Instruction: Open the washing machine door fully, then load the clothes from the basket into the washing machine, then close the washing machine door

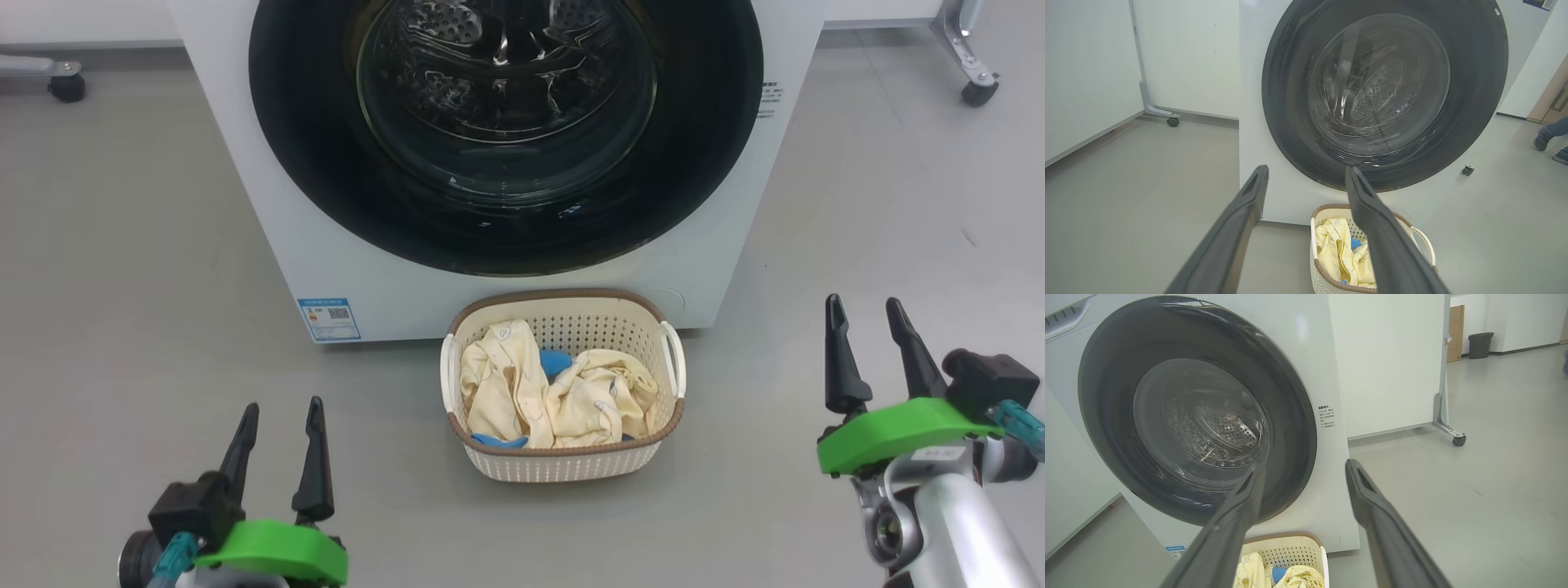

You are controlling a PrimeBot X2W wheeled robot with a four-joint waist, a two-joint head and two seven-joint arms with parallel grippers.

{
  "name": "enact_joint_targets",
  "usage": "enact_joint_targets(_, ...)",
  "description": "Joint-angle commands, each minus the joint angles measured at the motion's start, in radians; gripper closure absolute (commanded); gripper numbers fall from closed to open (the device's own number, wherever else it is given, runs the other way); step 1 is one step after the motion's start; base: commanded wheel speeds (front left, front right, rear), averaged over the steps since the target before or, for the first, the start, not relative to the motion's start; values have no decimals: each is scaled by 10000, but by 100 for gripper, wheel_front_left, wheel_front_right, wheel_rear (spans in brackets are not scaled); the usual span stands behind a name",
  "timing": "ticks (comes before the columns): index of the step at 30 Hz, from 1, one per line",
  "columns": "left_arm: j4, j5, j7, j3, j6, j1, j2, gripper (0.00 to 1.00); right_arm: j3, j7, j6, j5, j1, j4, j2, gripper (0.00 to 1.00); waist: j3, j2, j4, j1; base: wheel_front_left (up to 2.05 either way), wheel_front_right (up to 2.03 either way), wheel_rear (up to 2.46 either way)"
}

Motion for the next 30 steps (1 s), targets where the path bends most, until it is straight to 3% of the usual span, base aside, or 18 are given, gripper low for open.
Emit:
enact_joint_targets(1,-174,14,-141,302,-35,-605,197,0,250,-137,-30,-41,-529,-221,-175,0,29,0,-5,0,0,0,0)
enact_joint_targets(30,566,-136,-141,356,-35,-783,157,0,463,-138,-30,68,-688,506,-175,0,60,0,-5,0,0,0,0)
